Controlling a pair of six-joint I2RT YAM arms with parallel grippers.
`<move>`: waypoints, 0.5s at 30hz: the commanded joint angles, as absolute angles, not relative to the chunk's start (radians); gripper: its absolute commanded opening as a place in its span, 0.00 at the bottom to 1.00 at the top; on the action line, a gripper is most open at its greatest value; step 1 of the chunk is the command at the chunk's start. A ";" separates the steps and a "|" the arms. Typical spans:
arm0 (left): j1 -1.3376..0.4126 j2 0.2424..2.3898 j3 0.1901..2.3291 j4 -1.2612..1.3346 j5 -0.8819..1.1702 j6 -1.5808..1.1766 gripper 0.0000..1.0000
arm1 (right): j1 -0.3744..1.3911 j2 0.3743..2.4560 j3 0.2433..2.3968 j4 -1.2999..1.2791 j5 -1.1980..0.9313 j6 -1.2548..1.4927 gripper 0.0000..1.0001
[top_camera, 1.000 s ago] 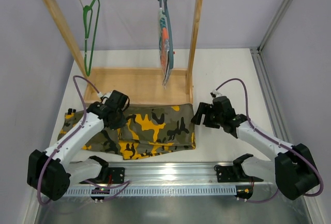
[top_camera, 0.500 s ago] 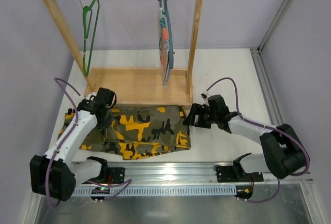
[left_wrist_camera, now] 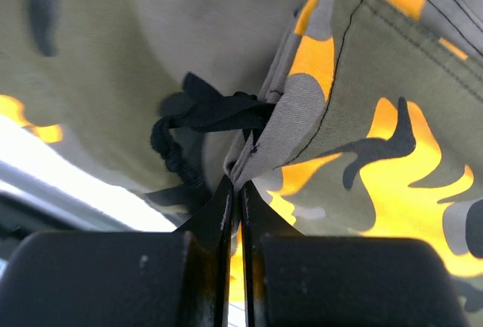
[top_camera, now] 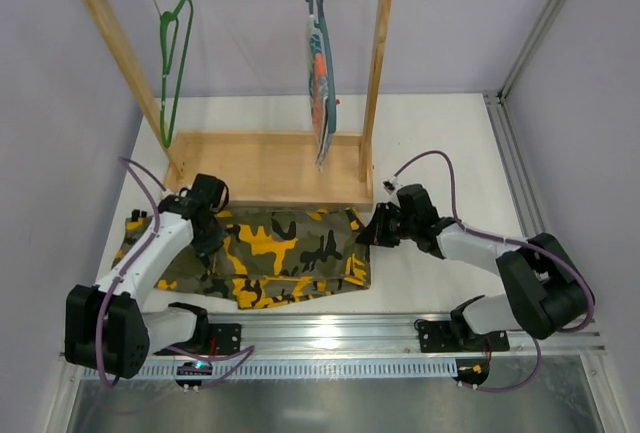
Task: Place the trousers on the hanger
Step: Fold the trousers
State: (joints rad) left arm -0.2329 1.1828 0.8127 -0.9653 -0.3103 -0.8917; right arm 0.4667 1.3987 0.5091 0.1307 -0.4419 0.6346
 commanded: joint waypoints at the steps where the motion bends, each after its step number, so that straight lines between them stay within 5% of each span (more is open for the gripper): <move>1: -0.230 1.177 0.763 -0.832 -0.165 -0.844 0.01 | 0.463 1.272 0.517 0.008 -0.327 0.612 0.06; 6: -0.290 1.155 0.657 -0.608 0.049 -0.913 0.00 | 0.439 1.100 0.571 -0.285 -0.016 0.610 0.04; 15: -0.589 1.385 0.790 -0.448 0.023 -1.038 0.00 | 0.128 0.891 0.604 -0.650 0.172 0.604 0.04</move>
State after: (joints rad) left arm -0.5285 1.3289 0.7067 -0.5514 0.0292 -0.9928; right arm 0.2287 0.9684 0.5591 -0.4946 0.0082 0.6254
